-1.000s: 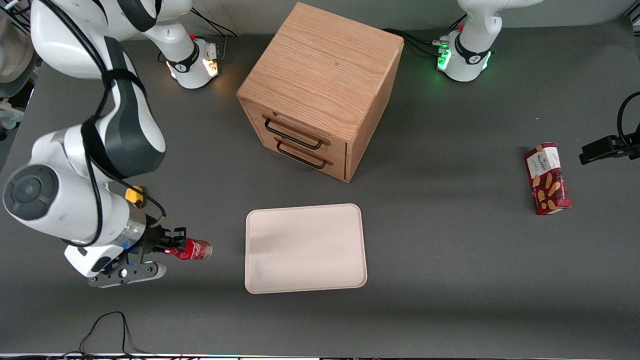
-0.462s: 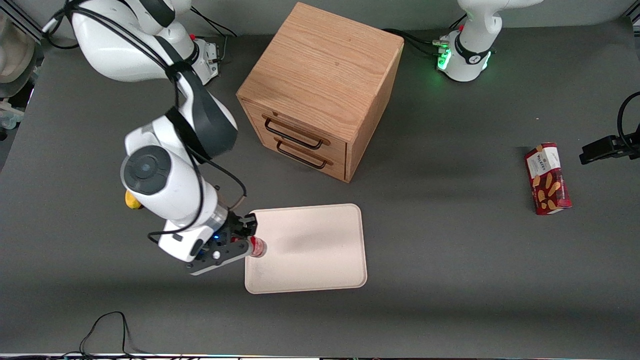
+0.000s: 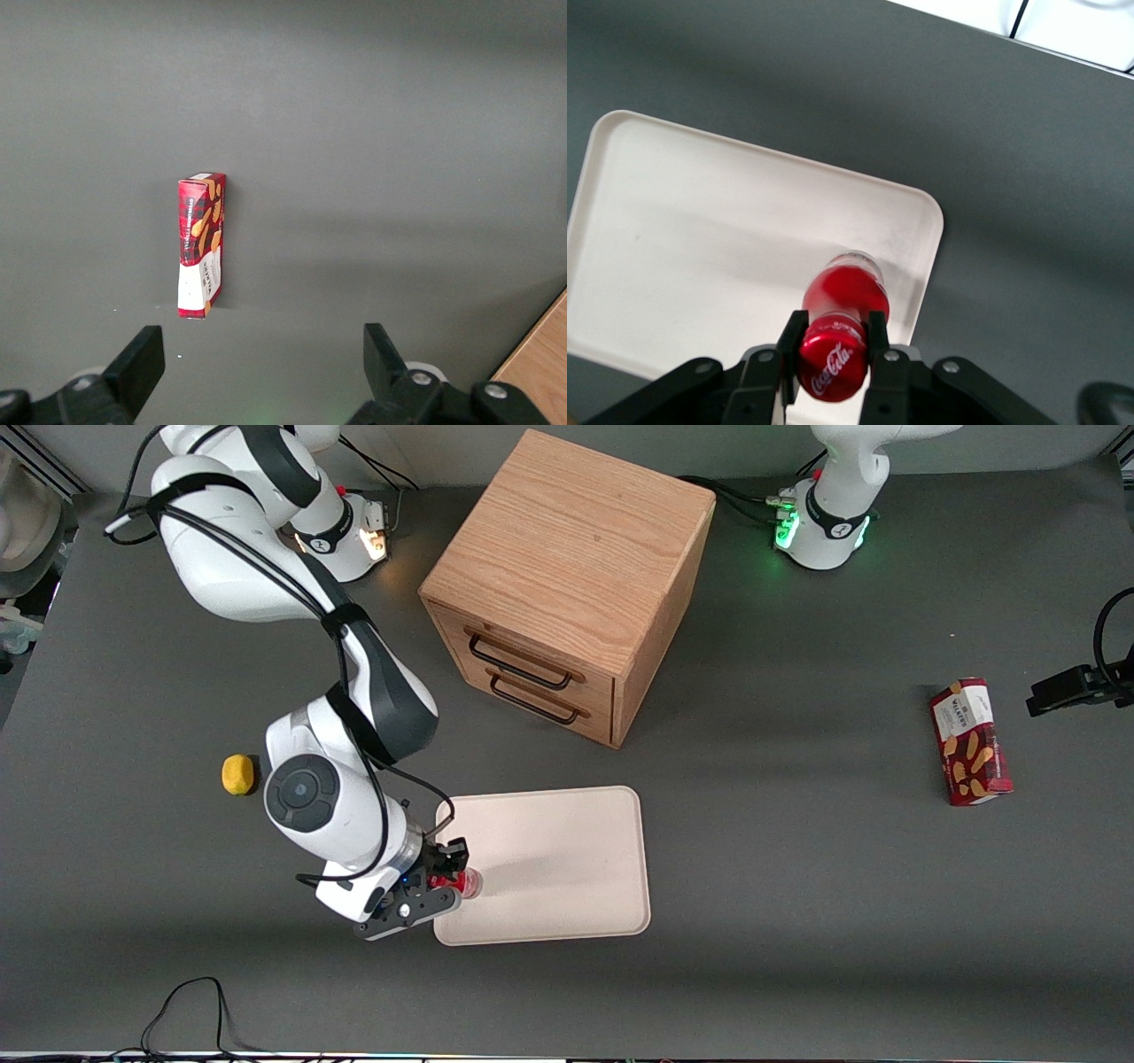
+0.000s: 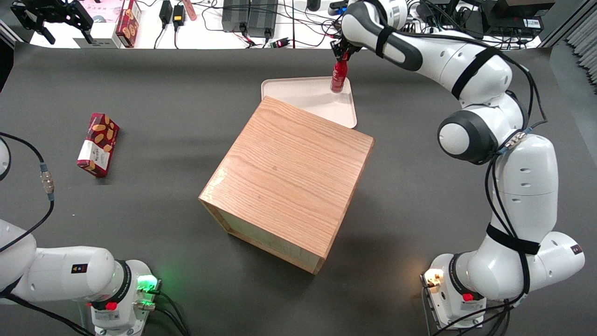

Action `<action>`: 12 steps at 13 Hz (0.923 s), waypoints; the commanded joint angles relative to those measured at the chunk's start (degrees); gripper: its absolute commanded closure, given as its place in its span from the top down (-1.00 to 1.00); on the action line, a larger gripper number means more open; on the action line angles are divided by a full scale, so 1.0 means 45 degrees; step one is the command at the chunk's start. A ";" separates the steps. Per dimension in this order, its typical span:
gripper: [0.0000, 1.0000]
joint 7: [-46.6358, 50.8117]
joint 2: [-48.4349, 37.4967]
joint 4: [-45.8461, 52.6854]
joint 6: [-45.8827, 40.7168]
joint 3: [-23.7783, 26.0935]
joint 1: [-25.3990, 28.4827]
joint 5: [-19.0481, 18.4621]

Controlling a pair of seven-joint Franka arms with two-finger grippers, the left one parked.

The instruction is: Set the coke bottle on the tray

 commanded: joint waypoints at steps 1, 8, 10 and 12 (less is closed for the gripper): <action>-1.00 0.0075 0.0367 0.0248 0.0490 0.0099 -0.0038 -0.0354; 1.00 0.0991 0.0583 -0.0142 0.1330 0.0080 -0.0057 -0.0354; 1.00 0.1052 0.0467 -0.0163 0.1312 0.0099 -0.0077 -0.0335; 1.00 0.1052 -0.0058 -0.0221 0.1099 0.0100 -0.0116 -0.0276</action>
